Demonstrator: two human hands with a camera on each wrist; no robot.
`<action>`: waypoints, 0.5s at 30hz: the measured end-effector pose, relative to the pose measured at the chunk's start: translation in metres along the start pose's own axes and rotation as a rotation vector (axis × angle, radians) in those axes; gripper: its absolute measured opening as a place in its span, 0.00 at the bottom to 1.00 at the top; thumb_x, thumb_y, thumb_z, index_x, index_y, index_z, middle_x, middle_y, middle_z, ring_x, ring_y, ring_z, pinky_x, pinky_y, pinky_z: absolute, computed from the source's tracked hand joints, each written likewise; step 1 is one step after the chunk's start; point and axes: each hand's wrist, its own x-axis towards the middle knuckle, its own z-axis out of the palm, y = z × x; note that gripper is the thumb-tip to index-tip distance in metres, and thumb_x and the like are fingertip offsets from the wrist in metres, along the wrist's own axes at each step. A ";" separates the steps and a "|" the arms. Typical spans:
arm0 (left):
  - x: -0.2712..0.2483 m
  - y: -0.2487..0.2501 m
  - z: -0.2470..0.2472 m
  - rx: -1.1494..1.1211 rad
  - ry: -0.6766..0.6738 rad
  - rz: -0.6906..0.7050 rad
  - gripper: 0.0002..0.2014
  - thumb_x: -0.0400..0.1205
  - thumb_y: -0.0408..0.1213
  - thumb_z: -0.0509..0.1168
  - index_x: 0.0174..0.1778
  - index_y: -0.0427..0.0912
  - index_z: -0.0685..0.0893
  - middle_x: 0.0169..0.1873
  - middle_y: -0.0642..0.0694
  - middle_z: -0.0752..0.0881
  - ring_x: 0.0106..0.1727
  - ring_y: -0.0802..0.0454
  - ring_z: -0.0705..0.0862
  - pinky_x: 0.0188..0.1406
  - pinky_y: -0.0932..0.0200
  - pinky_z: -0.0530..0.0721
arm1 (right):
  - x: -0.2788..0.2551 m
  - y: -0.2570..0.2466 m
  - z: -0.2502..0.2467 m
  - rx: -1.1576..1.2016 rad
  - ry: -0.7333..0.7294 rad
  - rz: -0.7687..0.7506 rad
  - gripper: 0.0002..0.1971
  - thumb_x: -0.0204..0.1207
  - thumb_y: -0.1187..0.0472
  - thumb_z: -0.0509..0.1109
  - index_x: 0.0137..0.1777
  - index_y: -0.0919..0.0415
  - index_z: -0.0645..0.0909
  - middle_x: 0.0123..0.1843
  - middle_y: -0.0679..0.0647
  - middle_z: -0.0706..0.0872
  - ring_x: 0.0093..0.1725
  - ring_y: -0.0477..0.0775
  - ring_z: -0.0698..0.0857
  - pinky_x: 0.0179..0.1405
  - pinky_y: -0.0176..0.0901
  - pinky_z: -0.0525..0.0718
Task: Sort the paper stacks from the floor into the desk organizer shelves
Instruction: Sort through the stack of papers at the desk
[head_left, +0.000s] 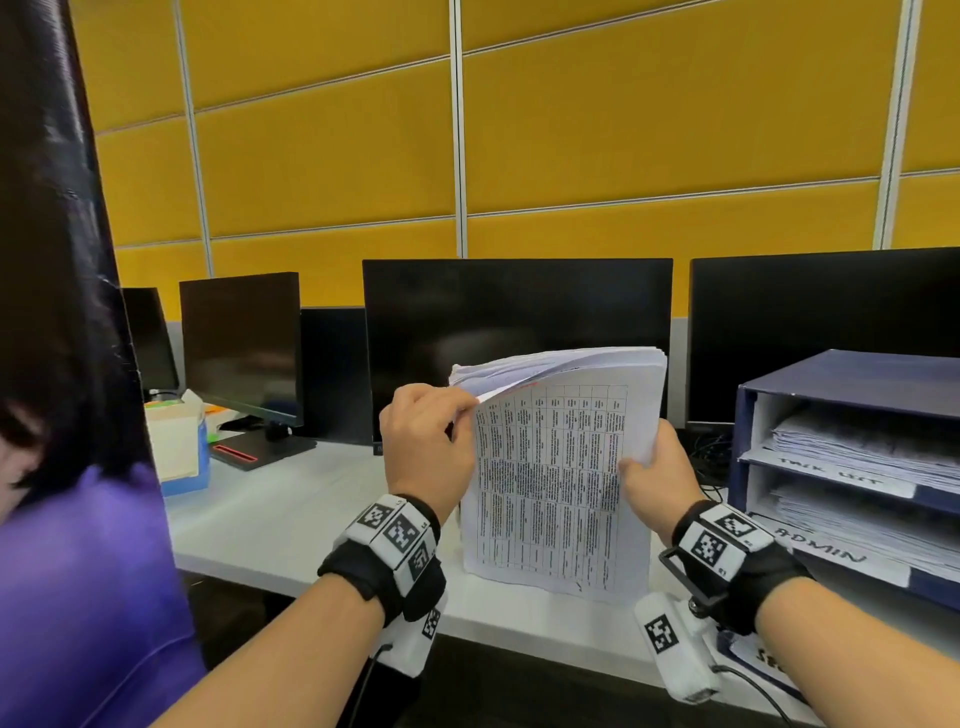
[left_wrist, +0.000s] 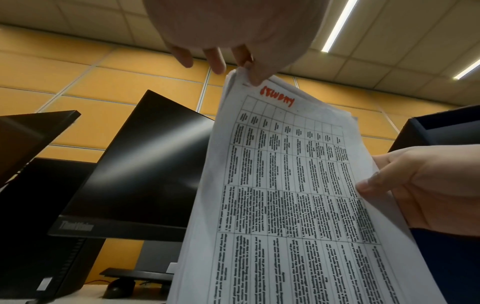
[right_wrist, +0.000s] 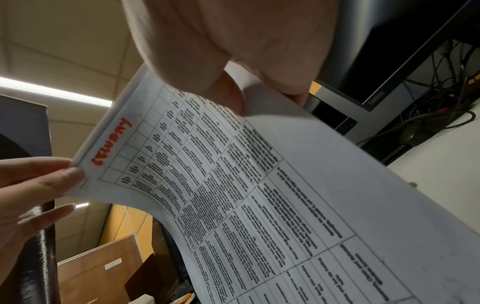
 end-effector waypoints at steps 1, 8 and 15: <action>0.000 0.002 0.000 -0.016 -0.006 -0.008 0.10 0.77 0.40 0.63 0.40 0.43 0.89 0.37 0.51 0.87 0.47 0.50 0.81 0.48 0.56 0.70 | 0.000 0.000 0.000 0.002 0.005 0.001 0.24 0.77 0.78 0.60 0.72 0.61 0.67 0.61 0.55 0.78 0.62 0.56 0.78 0.62 0.50 0.79; 0.003 0.007 0.003 -0.246 -0.185 -0.243 0.07 0.80 0.46 0.70 0.40 0.49 0.88 0.37 0.58 0.87 0.44 0.57 0.83 0.46 0.58 0.80 | 0.001 -0.002 -0.001 0.001 0.012 0.002 0.22 0.78 0.76 0.61 0.70 0.61 0.68 0.58 0.53 0.78 0.60 0.54 0.78 0.61 0.50 0.78; 0.013 -0.001 0.003 -0.246 -0.238 -0.341 0.11 0.84 0.45 0.65 0.40 0.46 0.88 0.29 0.56 0.84 0.32 0.63 0.78 0.35 0.67 0.75 | 0.000 -0.002 -0.002 -0.002 -0.008 -0.012 0.22 0.78 0.76 0.61 0.70 0.61 0.68 0.58 0.54 0.79 0.60 0.54 0.78 0.58 0.47 0.77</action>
